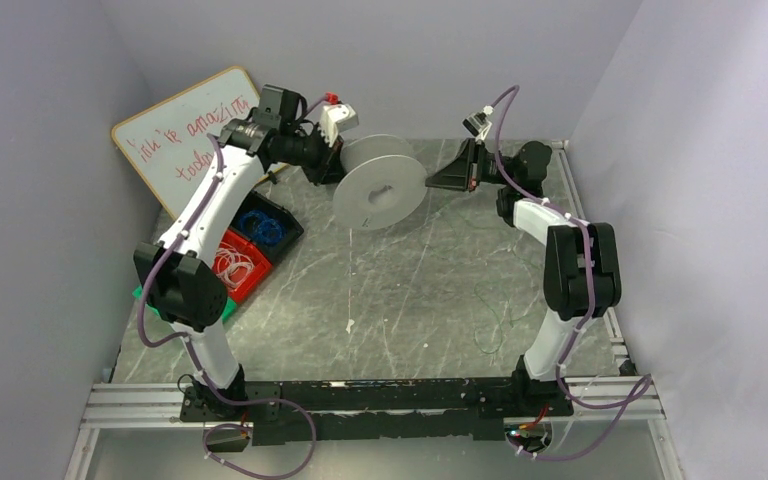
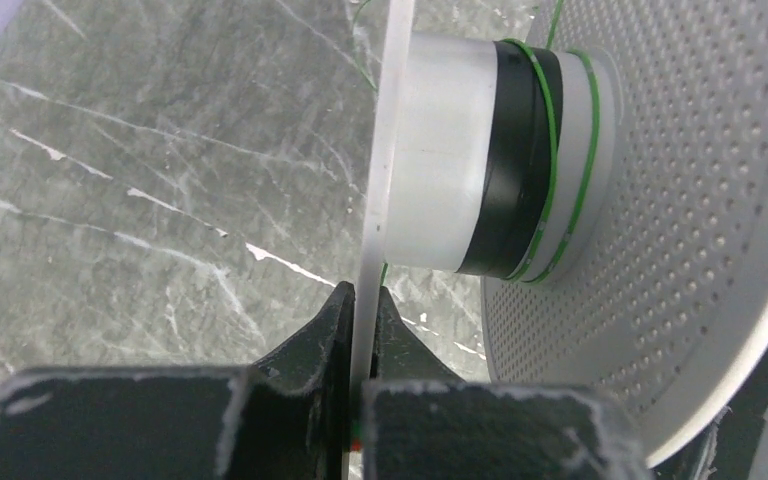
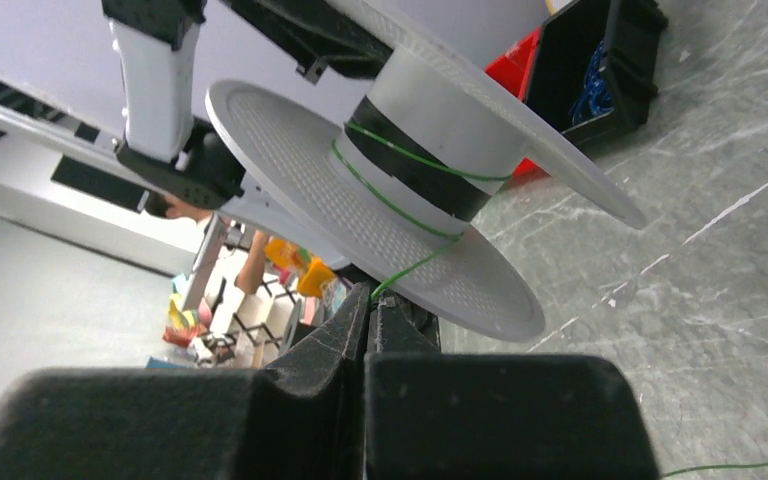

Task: Wrap the cables
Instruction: Wrap the cable around the cable reel.

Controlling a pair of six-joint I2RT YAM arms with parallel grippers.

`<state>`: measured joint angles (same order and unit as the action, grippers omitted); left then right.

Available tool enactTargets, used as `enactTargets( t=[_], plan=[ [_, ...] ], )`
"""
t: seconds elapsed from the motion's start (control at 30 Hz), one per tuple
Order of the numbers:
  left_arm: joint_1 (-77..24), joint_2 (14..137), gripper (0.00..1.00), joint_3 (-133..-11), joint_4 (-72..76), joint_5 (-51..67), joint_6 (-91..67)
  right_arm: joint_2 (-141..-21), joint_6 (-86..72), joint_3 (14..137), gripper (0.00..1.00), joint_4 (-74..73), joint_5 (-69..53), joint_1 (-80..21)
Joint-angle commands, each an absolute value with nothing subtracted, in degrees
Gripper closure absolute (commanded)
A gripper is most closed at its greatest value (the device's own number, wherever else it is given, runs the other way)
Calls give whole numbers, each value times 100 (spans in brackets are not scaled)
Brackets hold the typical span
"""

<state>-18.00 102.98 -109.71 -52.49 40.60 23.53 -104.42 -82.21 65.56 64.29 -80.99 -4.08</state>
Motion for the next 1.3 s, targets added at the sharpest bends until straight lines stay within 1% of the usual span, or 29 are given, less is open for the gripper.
enactTargets(
  t=[0.0,0.13,0.27,0.33,0.4,0.47,0.57,0.7,0.73,0.77,0.83,0.97,1.07,1.2,1.27],
  plan=[
    [-1857,10237,98,-10899,-4626,2438,1939,-9965,-7722,6845,98,5829,-7770,-435],
    [-1995,10366,98,-10873,-4413,1906,1680,-10016,-8031,6779,97,6267,-7686,-528],
    [-2116,10430,98,-10814,-4296,1663,1544,-10292,-9023,6865,93,7543,-7606,-554],
    [-2179,10460,98,-10771,-4283,1728,1537,-10499,-9541,7083,92,8138,-7612,-571],
    [-2241,10481,98,-10721,-4255,1744,1503,-10644,-9801,7232,92,8381,-7608,-578],
    [-2286,10506,98,-10694,-4251,1760,1481,-10665,-9733,7276,91,8252,-7595,-625],
    [-2310,10527,98,-10686,-4228,1777,1382,-10494,-9149,7172,90,7431,-7566,-734],
    [-2332,10546,98,-10730,-4178,1615,1102,-10016,-7273,7040,90,4966,-7355,-895],
    [-2356,10573,98,-10770,-4194,1467,1046,-9924,-6689,7059,90,4471,-7283,-948],
    [-2411,10597,98,-10808,-4223,1302,988,-9856,-6421,7092,89,4110,-7242,-1007],
    [-2516,10669,98,-10898,-4269,878,869,-9822,-6235,7140,87,3875,-7227,-1130],
    [-2613,10816,98,-11038,-4360,391,544,-9812,-6049,7274,85,3707,-7263,-1360],
    [-2617,10900,98,-11147,-4411,243,198,-9798,-5329,7431,85,2953,-7257,-1565],
    [-2616,10926,98,-11215,-4344,190,-329,-9809,-3986,7577,86,1526,-7094,-1928],
    [-2619,10953,98,-11304,-4355,167,-551,-9841,-3720,7553,87,1301,-7091,-2052]
  ],
)
